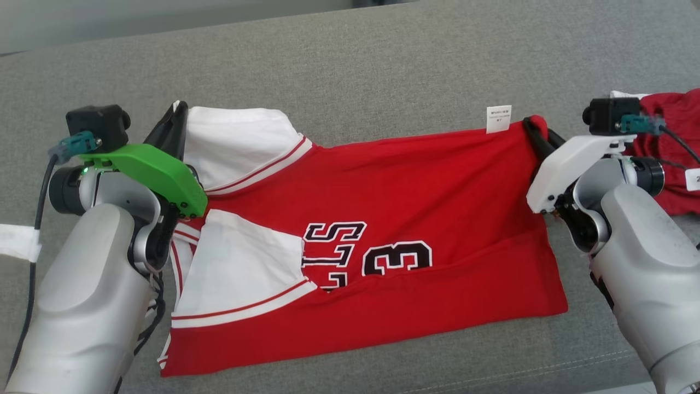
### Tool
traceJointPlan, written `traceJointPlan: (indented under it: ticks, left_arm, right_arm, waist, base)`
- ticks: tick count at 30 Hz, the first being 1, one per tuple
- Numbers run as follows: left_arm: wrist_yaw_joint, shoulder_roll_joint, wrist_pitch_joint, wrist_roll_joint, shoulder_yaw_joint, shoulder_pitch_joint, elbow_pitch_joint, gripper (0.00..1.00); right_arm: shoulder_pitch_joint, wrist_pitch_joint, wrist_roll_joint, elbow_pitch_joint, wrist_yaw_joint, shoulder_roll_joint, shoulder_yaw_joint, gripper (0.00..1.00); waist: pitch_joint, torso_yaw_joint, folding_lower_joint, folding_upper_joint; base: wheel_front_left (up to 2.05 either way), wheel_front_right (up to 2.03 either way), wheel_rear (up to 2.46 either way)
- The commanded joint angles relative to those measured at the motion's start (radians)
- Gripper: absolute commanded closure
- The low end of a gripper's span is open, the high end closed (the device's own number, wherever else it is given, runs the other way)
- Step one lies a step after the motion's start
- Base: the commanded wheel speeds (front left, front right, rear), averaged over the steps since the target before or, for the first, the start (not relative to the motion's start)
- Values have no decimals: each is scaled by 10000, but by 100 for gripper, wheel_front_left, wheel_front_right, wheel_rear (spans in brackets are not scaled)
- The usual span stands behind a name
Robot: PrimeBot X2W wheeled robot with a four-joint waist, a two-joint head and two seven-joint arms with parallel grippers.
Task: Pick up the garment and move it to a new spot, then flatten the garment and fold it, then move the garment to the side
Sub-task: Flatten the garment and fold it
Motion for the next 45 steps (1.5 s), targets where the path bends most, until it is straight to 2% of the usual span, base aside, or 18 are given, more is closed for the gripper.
traceJointPlan:
  ticks: [1,9,15,20,24,30,31,32,33,34,35,36,37,45]
  left_arm:
    - [-64,102,-85,-148,28,293,-172,100]
    - [229,401,-406,-395,215,1930,-1614,100]
    - [947,524,-547,-853,466,4160,-3420,100]
    - [1556,452,-575,-1205,563,5802,-4654,100]
    - [1924,437,-567,-1296,558,6587,-5121,100]
    - [2039,240,-461,-1461,414,7123,-5017,100]
    - [2047,211,-481,-1457,398,7146,-4916,100]
    - [2061,183,-507,-1455,387,7146,-4764,100]
    - [2061,183,-507,-1455,387,7146,-4764,100]
    - [2063,82,-614,-1466,351,7149,-4319,100]
    - [2059,87,-618,-1435,324,7166,-4181,71]
    - [2031,75,-672,-1409,300,7188,-4067,49]
    - [2000,53,-714,-1412,285,7223,-3998,0]
    - [2037,117,-669,-1584,291,7579,-3745,0]
  right_arm:
    - [360,-185,160,-227,1,-70,15,100]
    - [1939,-1133,201,-1668,1,-264,235,100]
    - [3642,-1705,-29,-2820,1,-354,-126,100]
    - [4787,-1649,-244,-3429,1,-167,-733,100]
    - [5409,-1475,-470,-3868,1,7,-1109,100]
    - [6029,-1335,-827,-4300,1,269,-1454,100]
    - [6070,-1380,-908,-4304,1,326,-1460,97]
    - [6101,-1403,-958,-4287,1,402,-1470,85]
    - [6101,-1403,-958,-4287,1,402,-1470,85]
    - [6177,-1582,-1231,-4193,1,451,-1455,1]
    - [6238,-1648,-1281,-4163,1,478,-1434,0]
    - [6303,-1725,-1323,-4147,1,524,-1437,0]
    - [6365,-1784,-1320,-4145,1,568,-1464,0]
    - [6892,-2209,-1539,-4066,1,611,-1894,0]
  waist:
    - [-162,-38,0,0]
    - [-597,-54,0,0]
    - [-961,17,0,0]
    - [-1168,83,0,0]
    - [-1246,119,0,0]
    - [-1328,85,0,0]
    - [-1340,65,0,0]
    - [-1352,44,0,0]
    - [-1352,44,0,0]
    - [-1389,-10,0,0]
    - [-1402,-27,0,0]
    - [-1418,-42,0,0]
    - [-1433,-54,0,0]
    - [-1555,-107,0,0]
  base:
    - [0,0,0]
    - [0,0,0]
    - [0,0,0]
    - [0,0,0]
    - [0,0,0]
    - [0,0,0]
    - [0,0,0]
    - [0,0,0]
    - [0,0,0]
    - [0,0,0]
    - [0,0,0]
    - [0,0,0]
    - [0,0,0]
    - [0,0,0]
